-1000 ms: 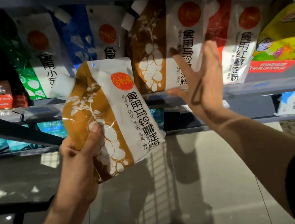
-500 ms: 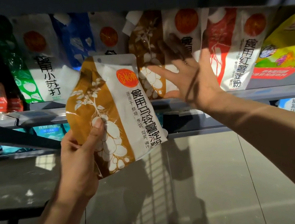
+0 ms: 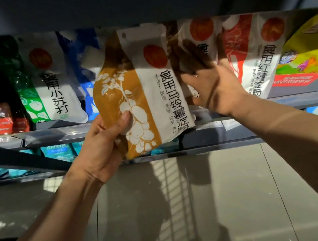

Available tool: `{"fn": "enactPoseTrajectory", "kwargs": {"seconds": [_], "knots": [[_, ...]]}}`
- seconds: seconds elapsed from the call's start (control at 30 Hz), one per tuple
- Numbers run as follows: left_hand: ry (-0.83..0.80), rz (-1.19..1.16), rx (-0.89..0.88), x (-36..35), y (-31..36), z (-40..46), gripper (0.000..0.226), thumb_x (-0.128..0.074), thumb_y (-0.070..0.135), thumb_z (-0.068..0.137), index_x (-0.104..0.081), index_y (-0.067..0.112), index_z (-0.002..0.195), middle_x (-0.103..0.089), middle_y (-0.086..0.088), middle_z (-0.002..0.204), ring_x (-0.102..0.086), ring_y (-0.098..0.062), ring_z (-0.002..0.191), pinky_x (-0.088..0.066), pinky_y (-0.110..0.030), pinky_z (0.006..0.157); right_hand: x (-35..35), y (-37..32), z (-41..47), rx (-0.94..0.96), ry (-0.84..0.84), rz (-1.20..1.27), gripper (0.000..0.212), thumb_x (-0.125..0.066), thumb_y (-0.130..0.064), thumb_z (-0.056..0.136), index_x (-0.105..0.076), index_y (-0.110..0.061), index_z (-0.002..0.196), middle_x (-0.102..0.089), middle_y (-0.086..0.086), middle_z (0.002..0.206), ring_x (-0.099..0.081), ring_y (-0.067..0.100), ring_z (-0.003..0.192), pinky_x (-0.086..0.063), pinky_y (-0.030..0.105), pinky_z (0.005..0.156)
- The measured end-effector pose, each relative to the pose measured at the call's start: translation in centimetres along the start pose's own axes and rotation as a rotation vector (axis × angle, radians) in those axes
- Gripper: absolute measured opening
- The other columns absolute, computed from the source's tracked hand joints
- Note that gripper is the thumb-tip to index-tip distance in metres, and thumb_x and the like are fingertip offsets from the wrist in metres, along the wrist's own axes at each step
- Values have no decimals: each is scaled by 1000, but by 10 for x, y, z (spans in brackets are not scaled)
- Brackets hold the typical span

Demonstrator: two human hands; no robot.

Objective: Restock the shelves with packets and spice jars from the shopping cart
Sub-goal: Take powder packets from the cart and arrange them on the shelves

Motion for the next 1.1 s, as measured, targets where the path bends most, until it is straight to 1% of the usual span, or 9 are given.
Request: {"fn": "enactPoseTrajectory", "kwargs": {"seconds": [0.07,0.1,0.17,0.27,0.37,0.57,0.67,0.87,1.1], "knots": [[-74,23,-15,-16,7,16,21,-55,8,83,-73,17,86,-74,2,81,-70,-10,74,-59,-30,64,4,-1,-15,79,60,109,16,-45,-32,87,-58,-27,96,-62,16,107,-55,14,100,-41,45,87],[-99,56,-16,-25,10,25,17,-57,10,82,-70,15,91,-72,2,82,-69,-11,78,-60,-37,73,17,-1,-18,99,121,432,9,-44,-28,89,-51,-30,84,-63,13,92,-54,1,87,-44,39,83],[-109,129,-21,-35,11,46,11,-60,13,80,-65,13,89,-68,-1,80,-65,-14,78,-56,-42,78,12,33,-31,-224,233,1253,19,-35,-26,95,-54,-21,91,-67,8,81,-65,7,75,-55,29,73],[-36,230,-2,-50,7,68,19,-56,8,91,-62,8,73,-68,-2,64,-66,-15,60,-59,-32,57,12,42,-49,-497,309,1506,22,-42,-8,88,-57,-1,102,-71,9,79,-68,19,74,-56,26,65],[83,384,-1,-48,-1,76,27,-50,10,99,-51,9,72,-56,1,50,-55,-11,41,-45,-19,39,7,51,-63,-648,426,1390,48,-67,-12,44,-50,-2,87,-54,10,77,-58,15,69,-48,16,63],[297,705,-161,-44,13,75,19,-63,27,93,-48,24,82,-59,5,87,-58,-14,88,-52,-31,73,-13,27,-66,-596,349,1081,60,-69,-34,74,-51,-2,122,-67,11,113,-64,24,104,-53,43,87],[309,877,-309,-48,22,65,37,-80,30,77,-45,26,86,-61,4,95,-60,-13,91,-53,-33,85,5,40,-61,-684,407,909,49,-69,-26,82,-49,-10,123,-69,8,97,-66,25,86,-54,38,75],[102,960,-365,-51,5,54,80,-93,15,57,-34,24,111,-56,5,118,-56,-13,113,-51,-34,97,2,34,-77,-815,109,440,49,-48,-50,93,-42,-13,124,-45,-3,67,-57,30,68,-30,26,57],[129,1386,-518,-70,36,71,34,-78,20,80,-61,5,106,-64,-6,102,-57,-15,88,-38,-11,66,1,40,-86,-876,219,422,53,-55,-55,88,-51,-6,110,-62,17,92,-57,36,85,-33,32,64]]}}
Point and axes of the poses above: each hand's wrist, its own z-axis towards the middle knuckle, its own x-axis out of the back of the hand, y = z × x, the point moved 10 cm from there along z, towards the middle knuckle
